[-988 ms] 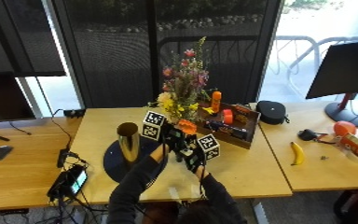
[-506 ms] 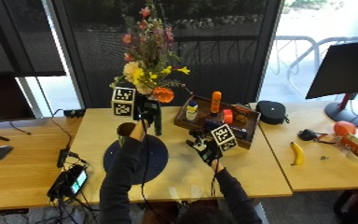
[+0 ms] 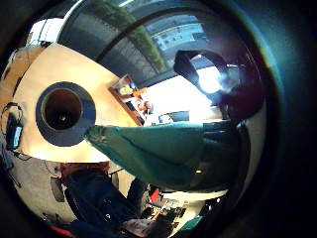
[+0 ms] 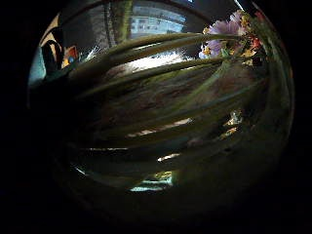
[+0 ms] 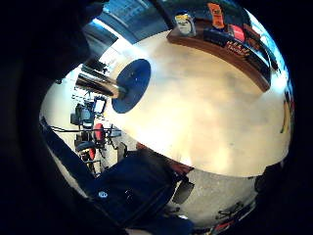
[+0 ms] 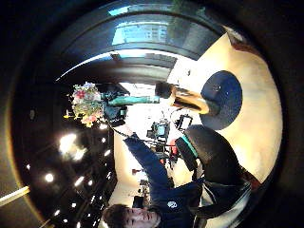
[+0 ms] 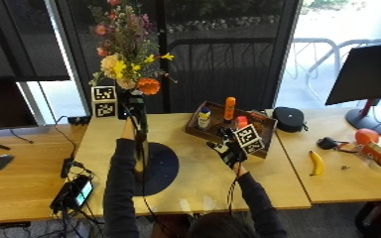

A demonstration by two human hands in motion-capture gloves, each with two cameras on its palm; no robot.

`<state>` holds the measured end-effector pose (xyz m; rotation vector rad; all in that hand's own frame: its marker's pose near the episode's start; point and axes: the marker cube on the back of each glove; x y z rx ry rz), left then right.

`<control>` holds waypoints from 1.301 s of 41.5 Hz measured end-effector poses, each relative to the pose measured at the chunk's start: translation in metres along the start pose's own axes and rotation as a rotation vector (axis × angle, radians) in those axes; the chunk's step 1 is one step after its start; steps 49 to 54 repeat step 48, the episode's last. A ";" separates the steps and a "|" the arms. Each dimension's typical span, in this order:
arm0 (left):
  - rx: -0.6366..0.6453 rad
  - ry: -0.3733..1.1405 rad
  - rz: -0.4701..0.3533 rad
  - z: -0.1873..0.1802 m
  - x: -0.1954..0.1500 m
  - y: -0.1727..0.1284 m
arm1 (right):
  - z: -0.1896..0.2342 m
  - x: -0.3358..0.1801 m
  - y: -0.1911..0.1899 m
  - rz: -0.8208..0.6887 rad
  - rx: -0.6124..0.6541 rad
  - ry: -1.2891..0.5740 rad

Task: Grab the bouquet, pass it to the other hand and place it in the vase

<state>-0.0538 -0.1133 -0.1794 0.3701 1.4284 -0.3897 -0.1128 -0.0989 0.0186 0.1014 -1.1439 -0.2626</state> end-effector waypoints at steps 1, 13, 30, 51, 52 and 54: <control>0.009 -0.002 -0.002 -0.002 -0.001 -0.002 | -0.002 0.000 -0.001 0.004 0.004 -0.001; 0.044 -0.004 -0.017 -0.013 -0.014 -0.019 | -0.009 0.006 -0.020 0.058 0.031 -0.091; -0.096 -0.089 -0.087 -0.032 -0.115 -0.045 | -0.004 0.024 -0.025 0.107 0.033 -0.120; -0.388 -0.527 -0.201 -0.090 -0.332 0.038 | -0.014 0.104 -0.011 0.213 0.014 -0.009; -0.388 -0.527 -0.201 -0.090 -0.332 0.038 | -0.014 0.104 -0.011 0.213 0.014 -0.009; -0.388 -0.527 -0.201 -0.090 -0.332 0.038 | -0.014 0.104 -0.011 0.213 0.014 -0.009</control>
